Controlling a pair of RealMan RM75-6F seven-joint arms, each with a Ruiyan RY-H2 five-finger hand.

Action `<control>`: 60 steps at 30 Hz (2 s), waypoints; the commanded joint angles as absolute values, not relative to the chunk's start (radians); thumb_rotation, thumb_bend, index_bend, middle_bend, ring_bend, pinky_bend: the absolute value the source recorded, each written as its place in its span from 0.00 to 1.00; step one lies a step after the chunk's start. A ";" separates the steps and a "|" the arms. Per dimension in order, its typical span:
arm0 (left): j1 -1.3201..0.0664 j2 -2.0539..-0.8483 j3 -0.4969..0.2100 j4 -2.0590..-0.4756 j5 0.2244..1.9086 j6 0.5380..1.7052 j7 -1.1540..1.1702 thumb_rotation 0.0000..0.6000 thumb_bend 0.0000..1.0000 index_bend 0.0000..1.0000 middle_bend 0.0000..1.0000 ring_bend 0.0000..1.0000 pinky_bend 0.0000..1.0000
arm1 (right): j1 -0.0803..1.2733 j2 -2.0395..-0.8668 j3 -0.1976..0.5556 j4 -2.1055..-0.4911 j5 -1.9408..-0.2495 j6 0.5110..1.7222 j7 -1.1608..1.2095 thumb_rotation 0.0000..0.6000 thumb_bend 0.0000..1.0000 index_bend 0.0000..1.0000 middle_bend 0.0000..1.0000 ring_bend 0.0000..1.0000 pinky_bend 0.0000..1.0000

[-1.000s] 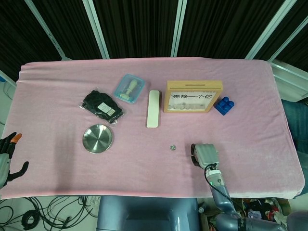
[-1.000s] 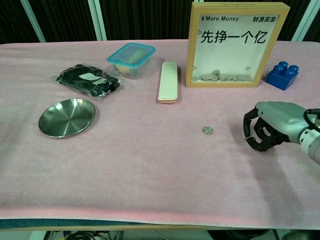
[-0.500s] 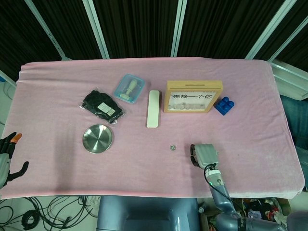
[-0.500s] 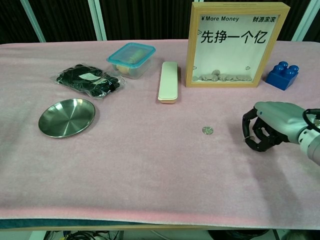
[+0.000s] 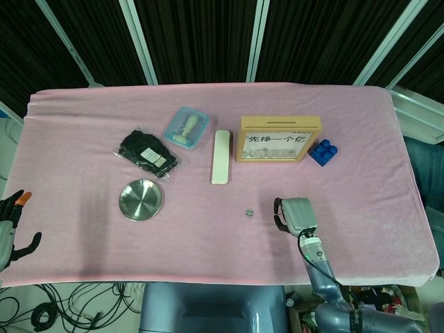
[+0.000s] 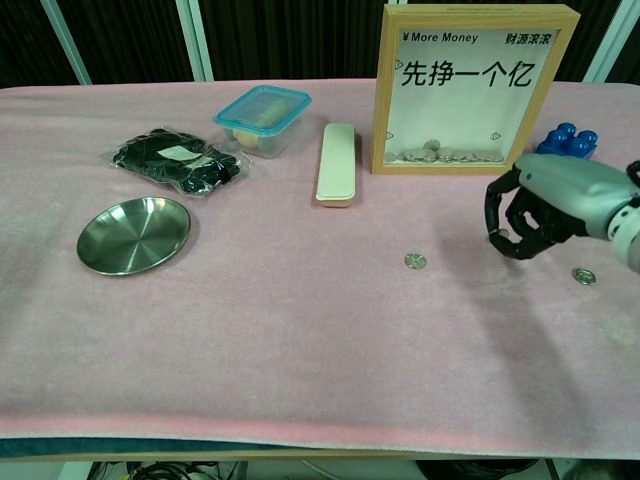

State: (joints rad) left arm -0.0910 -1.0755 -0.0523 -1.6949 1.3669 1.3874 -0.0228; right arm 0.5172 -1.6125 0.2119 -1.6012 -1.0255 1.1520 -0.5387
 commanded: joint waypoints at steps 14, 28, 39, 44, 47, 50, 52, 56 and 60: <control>-0.094 -1.070 -0.054 -1.707 1.351 1.372 -0.035 1.00 0.37 0.05 0.00 0.00 0.00 | 0.751 -1.233 0.509 -1.807 -0.678 0.954 -0.660 1.00 0.39 0.63 0.82 0.89 0.92; -0.094 -1.073 -0.059 -1.715 1.328 1.369 -0.011 1.00 0.37 0.05 0.00 0.00 0.00 | 1.001 -1.136 0.537 -1.601 -0.393 0.724 -0.610 1.00 0.39 0.63 0.82 0.89 0.92; -0.094 -1.070 -0.066 -1.719 1.314 1.370 -0.007 1.00 0.37 0.05 0.00 0.00 0.00 | 1.168 -1.201 0.427 -1.323 -0.279 0.591 -0.588 1.00 0.39 0.63 0.82 0.89 0.92; -0.095 -1.070 -0.068 -1.722 1.309 1.369 -0.007 1.00 0.37 0.05 0.00 0.00 0.00 | 1.202 -1.225 0.377 -1.266 -0.273 0.569 -0.569 1.00 0.39 0.63 0.82 0.89 0.92; -0.095 -1.069 -0.068 -1.722 1.308 1.368 -0.007 1.00 0.37 0.05 0.00 0.00 0.00 | 1.211 -1.231 0.358 -1.253 -0.278 0.571 -0.552 1.00 0.39 0.63 0.82 0.89 0.92; -0.096 -1.069 -0.069 -1.725 1.307 1.366 -0.008 1.00 0.37 0.05 0.00 0.00 0.01 | 1.217 -1.228 0.340 -1.248 -0.281 0.576 -0.540 1.00 0.39 0.63 0.82 0.89 0.92; -0.096 -1.068 -0.069 -1.725 1.308 1.366 -0.008 1.00 0.37 0.05 0.00 0.00 0.01 | 1.220 -1.225 0.329 -1.247 -0.279 0.577 -0.532 1.00 0.39 0.63 0.82 0.89 0.92; -0.096 -1.068 -0.067 -1.726 1.311 1.367 -0.006 1.00 0.37 0.05 0.00 0.00 0.01 | 1.226 -1.216 0.304 -1.254 -0.276 0.579 -0.524 1.00 0.39 0.63 0.82 0.89 0.92; -0.094 -1.068 -0.067 -1.727 1.311 1.370 -0.004 1.00 0.37 0.05 0.00 0.00 0.01 | 1.232 -1.215 0.286 -1.255 -0.278 0.581 -0.507 1.00 0.39 0.63 0.82 0.89 0.92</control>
